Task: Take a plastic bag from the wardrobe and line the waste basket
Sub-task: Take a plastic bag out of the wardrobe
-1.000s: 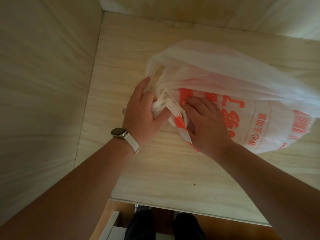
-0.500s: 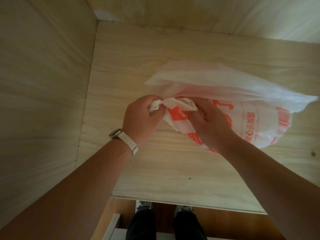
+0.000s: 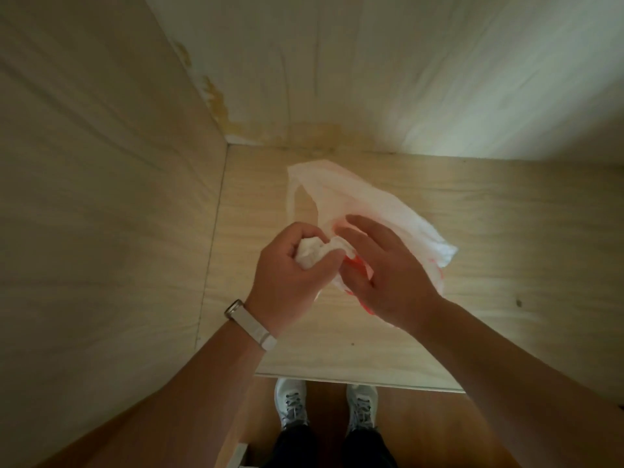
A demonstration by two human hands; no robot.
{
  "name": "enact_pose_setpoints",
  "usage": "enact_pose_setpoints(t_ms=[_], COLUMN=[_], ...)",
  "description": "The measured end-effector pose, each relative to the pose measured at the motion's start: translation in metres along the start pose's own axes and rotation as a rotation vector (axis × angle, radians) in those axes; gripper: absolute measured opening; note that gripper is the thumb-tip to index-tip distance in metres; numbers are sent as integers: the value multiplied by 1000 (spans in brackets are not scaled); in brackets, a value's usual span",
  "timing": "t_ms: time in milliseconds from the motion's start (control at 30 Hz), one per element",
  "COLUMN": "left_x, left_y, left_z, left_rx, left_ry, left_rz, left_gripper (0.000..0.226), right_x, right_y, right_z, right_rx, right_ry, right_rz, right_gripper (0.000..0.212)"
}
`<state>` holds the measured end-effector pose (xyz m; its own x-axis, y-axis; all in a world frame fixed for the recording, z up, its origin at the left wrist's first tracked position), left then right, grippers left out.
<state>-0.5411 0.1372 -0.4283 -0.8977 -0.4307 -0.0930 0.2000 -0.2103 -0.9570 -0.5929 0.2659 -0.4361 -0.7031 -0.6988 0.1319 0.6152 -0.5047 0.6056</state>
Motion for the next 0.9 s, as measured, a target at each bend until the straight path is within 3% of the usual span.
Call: enact_pose_setpoints(t_ms=[133,300,467,667,900], left_x=[-12,-31,-57,-91,-122], left_y=[-50,-113,-158,-222,-283], left_z=[7,23,38,58,69], left_rx=[18,54,8,59,163], left_ry=[-49,-97,-69,-44,-67], left_rz=[-76,-196,-133,-301,-476], left_gripper=[31,22,17,19,27], right_x=[-4,-14,-31,-51,-67], right_y=[41,77,114,158,198], right_z=[40,80,120,168,210], right_rx=[43,12,-34,-129,-140], right_ry=[-71,-114,-170,-231,-284], right_rz=[41,37,22,11,145], right_gripper=[41,45,50,57,58])
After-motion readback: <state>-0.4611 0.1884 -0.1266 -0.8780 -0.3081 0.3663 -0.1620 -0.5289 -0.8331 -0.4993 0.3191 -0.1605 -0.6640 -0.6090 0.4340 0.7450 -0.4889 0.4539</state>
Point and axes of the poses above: each hand's wrist, its own x-axis towards the middle knuckle, its own z-axis out of the back of the hand, y = z × x, the point moved 10 cm from there along x, towards the middle knuckle, and after that the axes turned 1 degree about -x, right-handed, at the moved point
